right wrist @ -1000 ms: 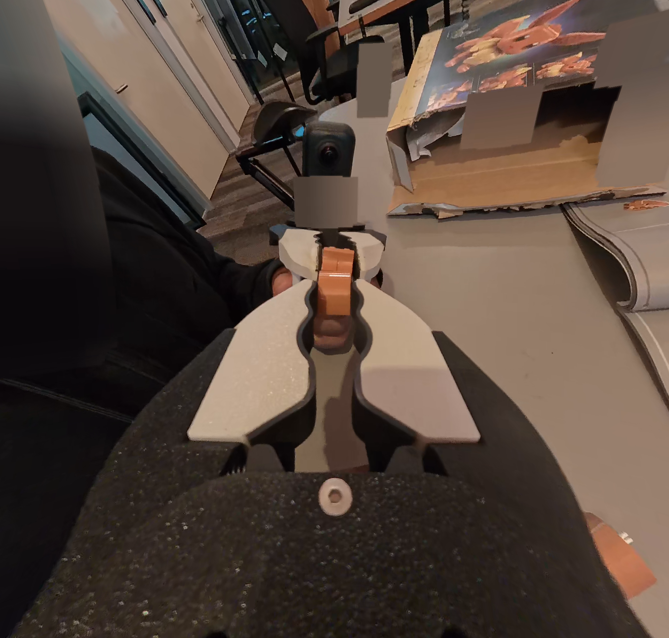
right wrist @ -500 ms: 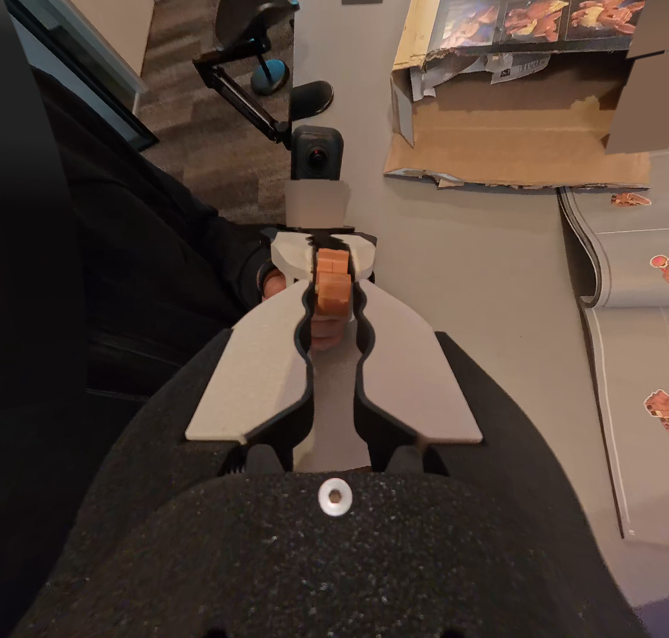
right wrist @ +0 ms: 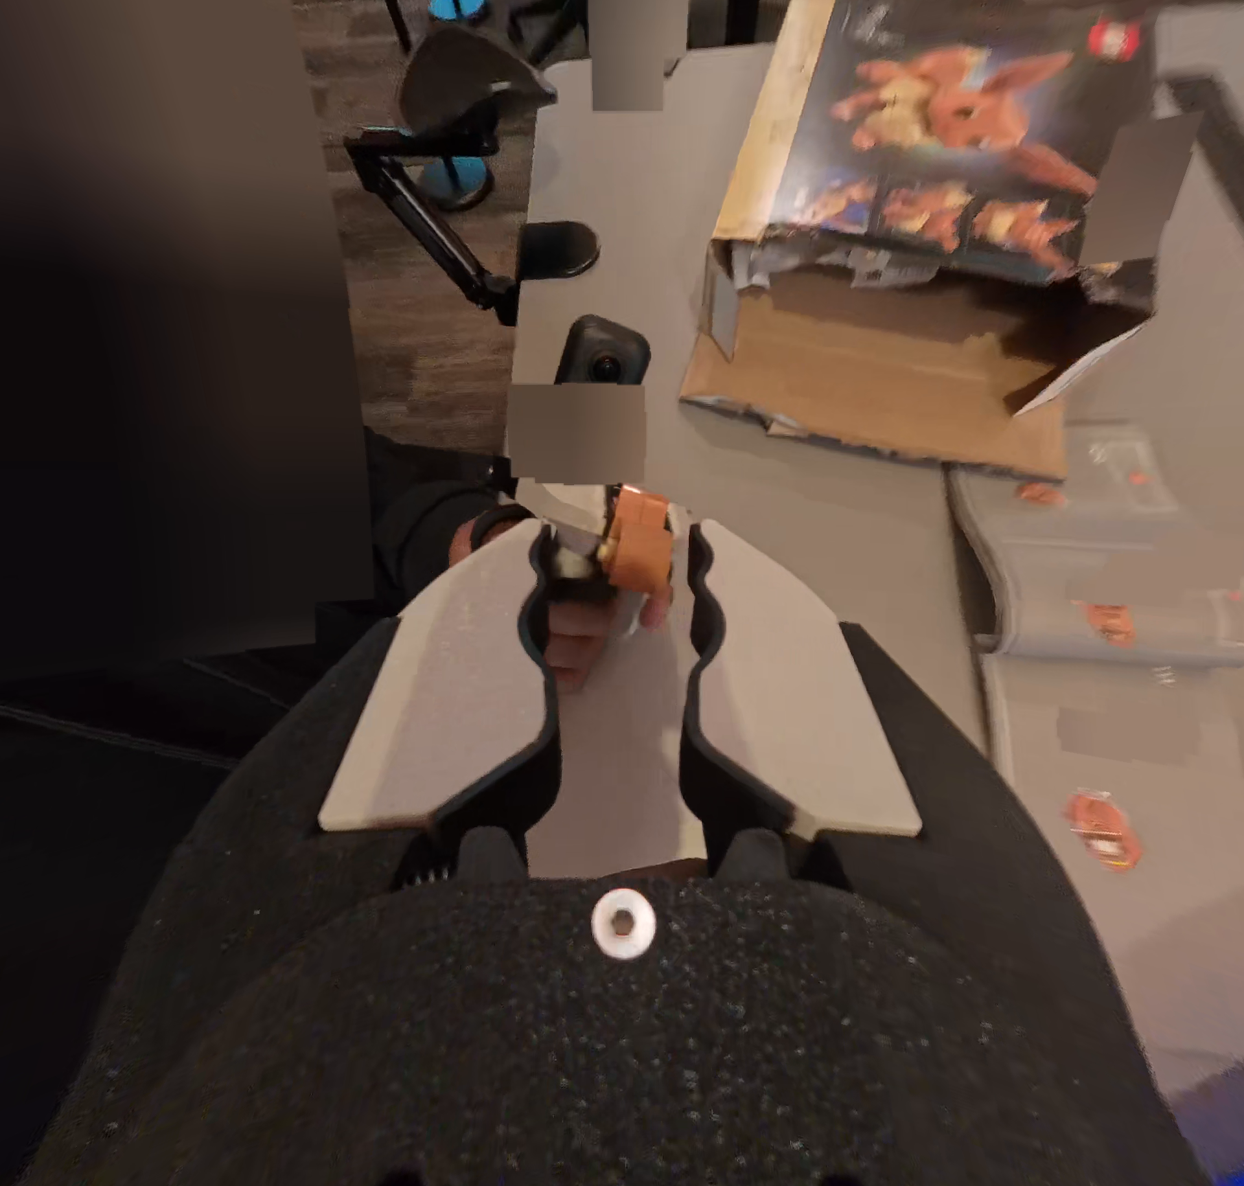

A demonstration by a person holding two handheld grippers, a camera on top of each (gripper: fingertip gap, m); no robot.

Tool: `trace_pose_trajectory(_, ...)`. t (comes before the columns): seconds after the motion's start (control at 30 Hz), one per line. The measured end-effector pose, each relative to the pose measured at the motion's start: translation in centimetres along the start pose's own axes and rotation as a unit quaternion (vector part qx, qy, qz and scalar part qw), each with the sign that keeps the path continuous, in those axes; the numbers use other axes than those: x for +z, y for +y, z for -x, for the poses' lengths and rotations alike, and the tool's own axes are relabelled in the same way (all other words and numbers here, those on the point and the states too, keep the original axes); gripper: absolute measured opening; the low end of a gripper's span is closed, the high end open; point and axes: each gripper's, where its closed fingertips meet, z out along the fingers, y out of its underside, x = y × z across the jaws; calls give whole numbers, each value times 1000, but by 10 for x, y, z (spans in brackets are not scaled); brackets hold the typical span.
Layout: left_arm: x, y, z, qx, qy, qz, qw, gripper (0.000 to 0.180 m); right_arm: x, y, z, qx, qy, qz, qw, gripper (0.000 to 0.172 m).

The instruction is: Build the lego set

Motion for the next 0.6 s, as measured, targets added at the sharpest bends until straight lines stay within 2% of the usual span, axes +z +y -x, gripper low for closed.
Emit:
trace_pose_trajectory(0.1,-1,-5,4,-21,-3,-6,1000,19,-12,5,-8,-107,64,-34,992,39)
trace_pose_trajectory(0.23,-1,-8,8,-58,-2,-10,998,19,-20,20,-24,-275,167,-48,946,34)
trace_pose_trajectory(0.3,-2,-6,10,-77,-2,-5,997,19,-17,25,-26,-324,174,-42,929,28)
trace_pose_trajectory(0.4,-1,-1,13,-101,-8,8,995,18,-14,27,-22,-359,142,-23,922,21)
trace_pose_trajectory(0.6,2,16,19,-134,-21,47,990,18,-12,34,-22,-409,100,53,906,20)
